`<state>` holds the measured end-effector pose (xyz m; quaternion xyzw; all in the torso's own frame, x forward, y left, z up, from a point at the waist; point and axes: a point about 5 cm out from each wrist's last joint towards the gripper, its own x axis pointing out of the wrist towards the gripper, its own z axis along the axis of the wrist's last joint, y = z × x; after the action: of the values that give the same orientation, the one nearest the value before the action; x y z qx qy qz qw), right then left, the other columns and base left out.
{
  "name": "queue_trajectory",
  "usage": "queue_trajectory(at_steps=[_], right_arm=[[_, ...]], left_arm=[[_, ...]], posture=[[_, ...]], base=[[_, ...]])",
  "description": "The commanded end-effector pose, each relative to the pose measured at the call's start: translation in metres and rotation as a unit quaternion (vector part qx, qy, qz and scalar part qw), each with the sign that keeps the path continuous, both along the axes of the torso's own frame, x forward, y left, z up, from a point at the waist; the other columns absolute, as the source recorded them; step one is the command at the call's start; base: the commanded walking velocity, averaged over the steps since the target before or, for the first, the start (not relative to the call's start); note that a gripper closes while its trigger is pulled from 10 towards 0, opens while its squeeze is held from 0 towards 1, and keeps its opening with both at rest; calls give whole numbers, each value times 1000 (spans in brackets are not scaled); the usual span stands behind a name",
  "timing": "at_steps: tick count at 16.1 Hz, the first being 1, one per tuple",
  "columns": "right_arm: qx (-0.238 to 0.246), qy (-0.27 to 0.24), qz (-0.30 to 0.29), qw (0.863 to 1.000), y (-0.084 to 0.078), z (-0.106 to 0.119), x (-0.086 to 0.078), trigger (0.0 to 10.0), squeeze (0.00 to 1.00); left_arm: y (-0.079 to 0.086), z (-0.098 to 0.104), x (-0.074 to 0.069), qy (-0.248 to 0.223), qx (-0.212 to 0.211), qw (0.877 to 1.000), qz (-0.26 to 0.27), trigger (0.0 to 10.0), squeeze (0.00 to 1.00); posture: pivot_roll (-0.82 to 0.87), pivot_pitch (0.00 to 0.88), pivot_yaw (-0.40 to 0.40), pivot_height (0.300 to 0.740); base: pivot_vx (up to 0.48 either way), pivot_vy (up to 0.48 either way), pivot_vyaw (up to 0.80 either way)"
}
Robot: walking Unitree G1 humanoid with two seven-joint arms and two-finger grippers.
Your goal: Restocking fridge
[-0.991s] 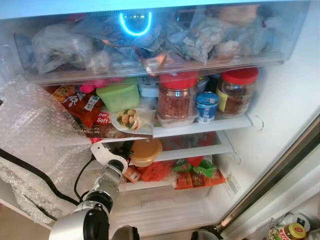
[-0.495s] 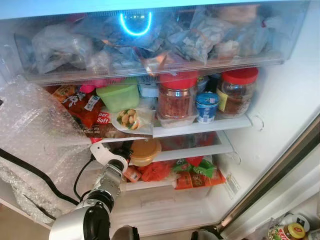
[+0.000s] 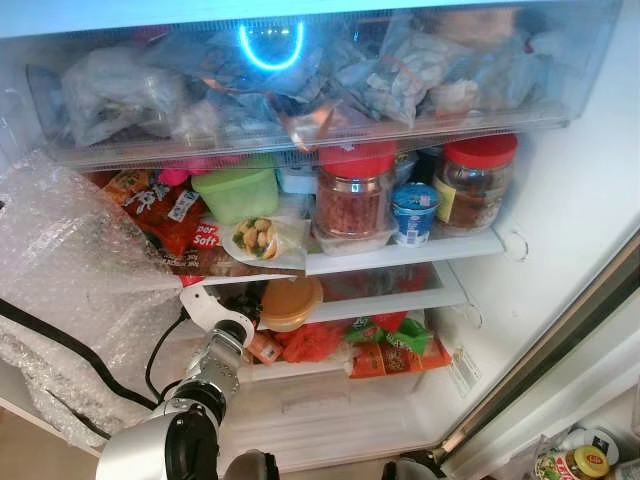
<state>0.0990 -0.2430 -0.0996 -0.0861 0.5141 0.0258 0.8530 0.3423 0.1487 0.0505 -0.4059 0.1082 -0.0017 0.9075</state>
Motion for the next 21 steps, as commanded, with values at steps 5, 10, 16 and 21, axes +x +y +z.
queue_trajectory(at_steps=[5,10,16,21], right_arm=[[10,-8,-4,1000,6,0,7,10000,0],[11,-11,-8,1000,7,1,9,10000,0],[10,-13,-7,1000,8,1,12,10000,0],[10,-15,-11,1000,8,1,12,10000,0]], left_arm=[[4,19,9,-61,16,998,-29,10000,1000],[9,16,3,-73,30,996,-30,10000,0],[8,8,-11,-87,32,994,-60,10000,0],[7,6,-29,-98,68,986,-115,10000,0]], posture=[[-44,0,41,652],[-40,0,48,652],[-30,0,48,652],[-30,0,54,652]], base=[[0,0,0],[0,0,0],[0,0,0],[0,0,0]])
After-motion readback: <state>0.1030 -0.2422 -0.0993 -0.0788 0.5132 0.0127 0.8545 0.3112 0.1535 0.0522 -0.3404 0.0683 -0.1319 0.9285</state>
